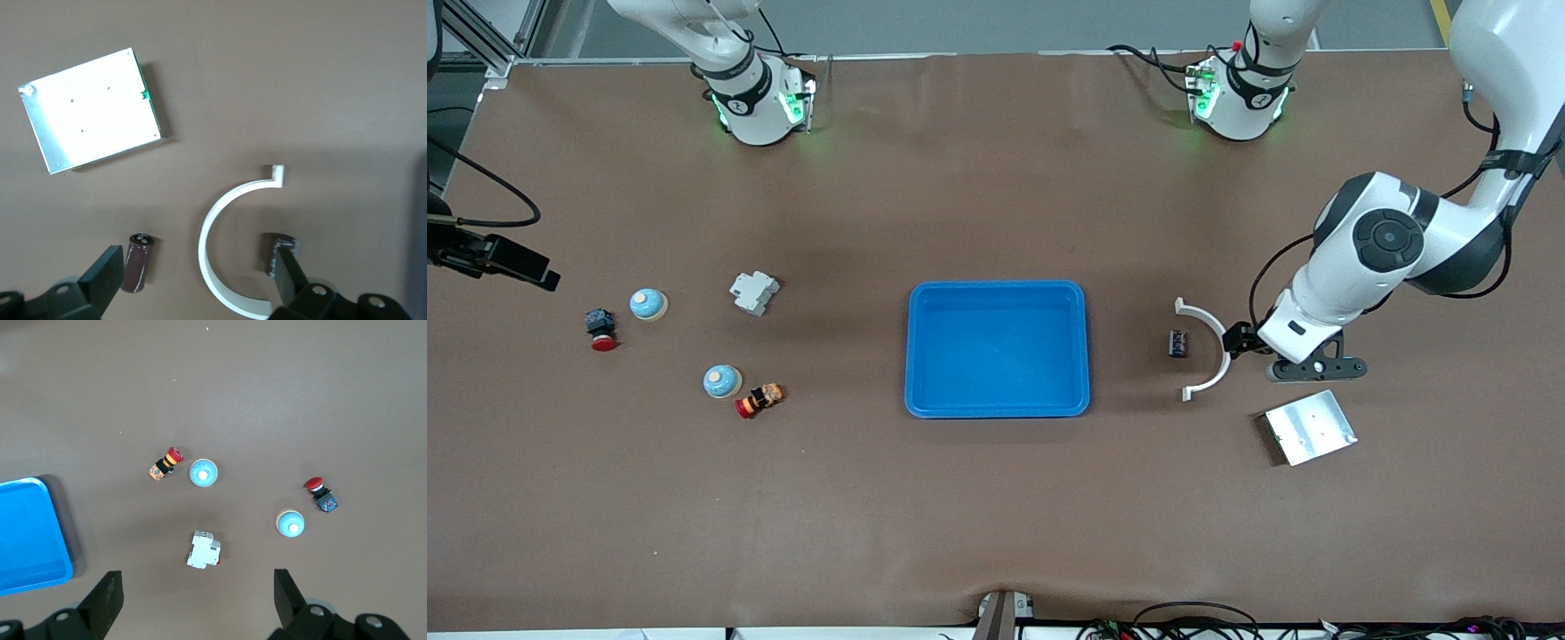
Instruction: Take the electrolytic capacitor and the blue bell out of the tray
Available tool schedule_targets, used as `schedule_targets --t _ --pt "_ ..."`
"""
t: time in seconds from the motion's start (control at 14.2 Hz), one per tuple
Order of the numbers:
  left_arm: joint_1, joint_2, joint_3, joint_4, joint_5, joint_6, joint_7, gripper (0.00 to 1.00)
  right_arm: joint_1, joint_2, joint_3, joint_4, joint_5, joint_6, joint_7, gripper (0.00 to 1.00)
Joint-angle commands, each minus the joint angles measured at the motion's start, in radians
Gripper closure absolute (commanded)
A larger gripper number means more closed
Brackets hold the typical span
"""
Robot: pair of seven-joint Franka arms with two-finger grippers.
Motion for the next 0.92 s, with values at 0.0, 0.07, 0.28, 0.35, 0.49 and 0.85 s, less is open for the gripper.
schedule_targets --t 0.0,0.07,0.28,0.35,0.49,0.85 --pt "0.007 -0.022 -0.028 0.059 -0.056 -0.064 -0.002 0.00 -0.011 0.010 0.005 0.024 0.016 -0.017 0.010 0.00" --pt "0.007 -0.024 -0.028 0.070 -0.056 -0.075 -0.002 0.00 -0.011 0.010 0.005 0.024 0.016 -0.017 0.008 0.00" --pt "0.012 -0.024 -0.024 0.095 -0.056 -0.107 0.008 0.00 -0.011 0.010 0.005 0.024 0.016 -0.015 0.006 0.00" --pt "0.029 -0.025 -0.025 0.096 -0.056 -0.110 0.011 0.00 -0.011 0.010 0.005 0.024 0.016 -0.015 0.006 0.00" --pt "0.046 -0.025 -0.028 0.102 -0.055 -0.110 0.024 0.00 -0.013 0.010 0.005 0.024 0.016 -0.015 0.006 0.00" --pt "0.081 -0.027 -0.025 0.133 -0.051 -0.112 0.101 0.00 -0.026 0.012 0.005 0.024 0.017 -0.014 0.003 0.00"
